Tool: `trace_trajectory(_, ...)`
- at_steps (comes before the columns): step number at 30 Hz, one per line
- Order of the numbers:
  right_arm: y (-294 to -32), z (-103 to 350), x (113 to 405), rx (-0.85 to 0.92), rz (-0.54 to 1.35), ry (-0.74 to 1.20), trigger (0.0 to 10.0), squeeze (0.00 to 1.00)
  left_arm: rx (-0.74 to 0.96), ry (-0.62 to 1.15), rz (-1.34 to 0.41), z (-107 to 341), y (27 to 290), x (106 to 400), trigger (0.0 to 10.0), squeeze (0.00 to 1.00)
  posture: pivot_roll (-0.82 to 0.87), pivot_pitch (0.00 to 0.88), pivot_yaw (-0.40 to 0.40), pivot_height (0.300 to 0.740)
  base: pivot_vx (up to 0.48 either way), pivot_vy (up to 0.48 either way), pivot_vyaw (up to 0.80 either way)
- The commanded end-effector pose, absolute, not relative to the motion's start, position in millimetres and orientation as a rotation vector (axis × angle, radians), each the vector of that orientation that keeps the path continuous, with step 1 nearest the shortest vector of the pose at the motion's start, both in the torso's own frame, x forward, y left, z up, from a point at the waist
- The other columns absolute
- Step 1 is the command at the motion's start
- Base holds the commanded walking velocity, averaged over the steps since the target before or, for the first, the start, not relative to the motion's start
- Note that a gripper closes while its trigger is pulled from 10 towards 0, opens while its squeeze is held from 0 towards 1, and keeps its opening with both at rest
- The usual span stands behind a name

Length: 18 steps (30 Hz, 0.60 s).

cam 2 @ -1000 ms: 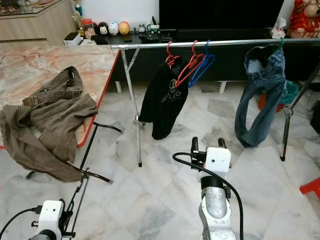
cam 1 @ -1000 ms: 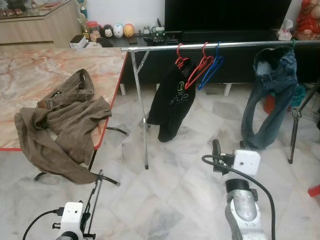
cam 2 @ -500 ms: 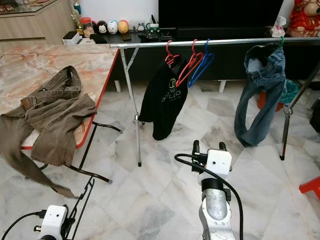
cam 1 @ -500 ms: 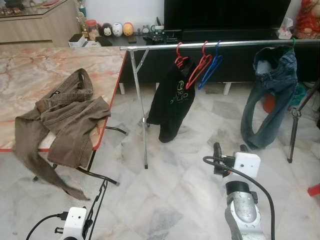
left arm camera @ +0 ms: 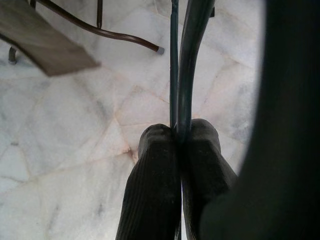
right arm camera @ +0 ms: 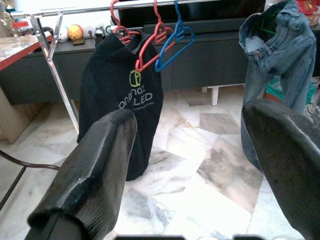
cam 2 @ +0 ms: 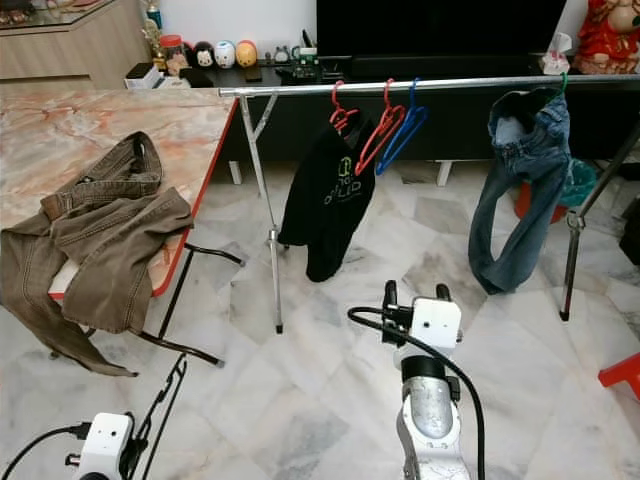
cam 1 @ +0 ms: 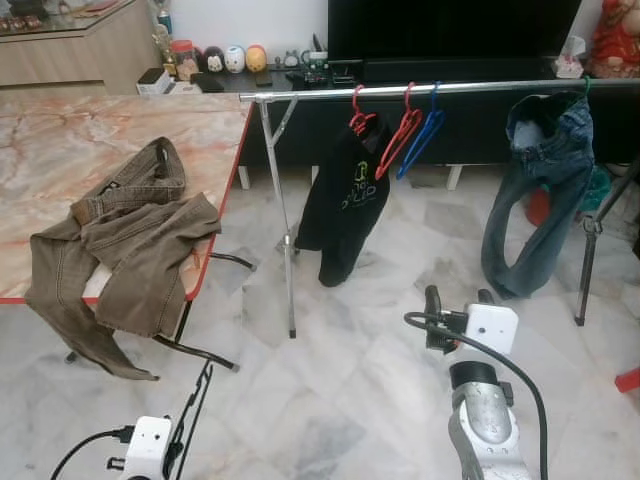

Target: Hang hanger

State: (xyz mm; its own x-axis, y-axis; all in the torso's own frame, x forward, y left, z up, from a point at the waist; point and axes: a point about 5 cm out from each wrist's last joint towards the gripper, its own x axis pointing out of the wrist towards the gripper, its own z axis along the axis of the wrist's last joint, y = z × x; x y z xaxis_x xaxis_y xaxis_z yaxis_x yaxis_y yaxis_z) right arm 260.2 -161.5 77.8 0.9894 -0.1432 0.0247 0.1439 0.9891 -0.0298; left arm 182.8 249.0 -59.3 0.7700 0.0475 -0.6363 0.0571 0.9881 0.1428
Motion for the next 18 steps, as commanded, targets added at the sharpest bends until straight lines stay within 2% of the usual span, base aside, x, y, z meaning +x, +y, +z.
trace_trajectory(1,-160.3,77.8,262.1,-0.031,-0.138,-0.023,10.0,0.0,0.174,0.711,-0.003,-60.0,252.5,180.8,10.0,0.0,0.1,0.002,0.04,0.74,0.0,-0.48,0.0)
trace_trajectory(11,-161.7,75.4,262.2,-0.04,-0.127,-0.008,10.0,0.0,0.17,0.719,-0.001,-62.4,247.7,179.7,10.0,0.0,0.09,0.015,0.037,0.74,0.0,-0.48,0.0)
trace_trajectory(18,-160.4,75.2,265.1,-0.048,-0.108,-0.002,10.0,0.0,0.161,0.705,0.005,-59.6,250.4,183.4,10.0,0.0,0.09,0.017,0.035,0.74,0.0,0.0,0.0)
